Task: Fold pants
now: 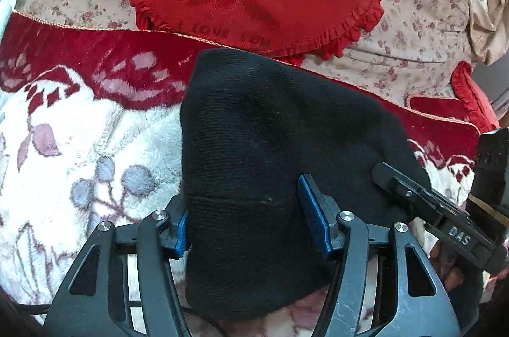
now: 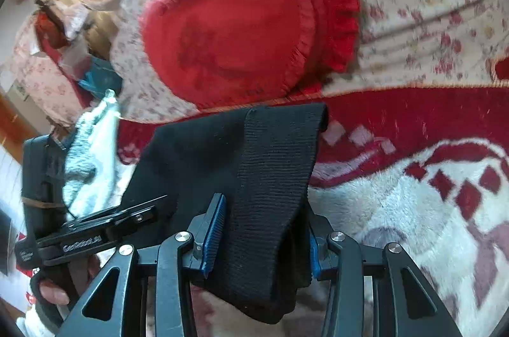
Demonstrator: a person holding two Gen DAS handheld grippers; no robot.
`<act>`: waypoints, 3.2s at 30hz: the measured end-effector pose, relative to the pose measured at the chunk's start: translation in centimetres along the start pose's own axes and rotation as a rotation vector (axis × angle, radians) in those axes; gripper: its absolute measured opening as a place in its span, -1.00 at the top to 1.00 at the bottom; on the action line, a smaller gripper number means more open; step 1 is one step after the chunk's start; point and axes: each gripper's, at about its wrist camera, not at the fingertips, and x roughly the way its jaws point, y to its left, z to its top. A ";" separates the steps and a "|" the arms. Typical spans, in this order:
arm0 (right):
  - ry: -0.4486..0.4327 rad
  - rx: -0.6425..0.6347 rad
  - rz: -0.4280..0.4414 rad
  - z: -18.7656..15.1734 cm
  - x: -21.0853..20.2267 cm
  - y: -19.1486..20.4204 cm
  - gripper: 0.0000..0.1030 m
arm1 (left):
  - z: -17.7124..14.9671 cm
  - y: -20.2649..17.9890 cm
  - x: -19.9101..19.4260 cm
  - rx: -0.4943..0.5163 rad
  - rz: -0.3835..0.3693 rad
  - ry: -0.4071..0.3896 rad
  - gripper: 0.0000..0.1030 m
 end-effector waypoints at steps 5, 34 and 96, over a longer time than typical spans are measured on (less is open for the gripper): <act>0.007 0.047 0.010 -0.3 0.4 -1.4 0.06 | 0.2 0.5 0.2 -0.025 -0.008 0.007 -0.30; -0.036 -0.285 -0.304 -4.3 -1.1 5.0 0.08 | 2.0 0.3 0.4 -0.004 0.135 -0.052 -0.43; -0.183 -0.216 -0.251 -4.9 -11.7 10.8 0.08 | -7.6 -3.9 -15.1 0.094 0.309 -0.362 -0.44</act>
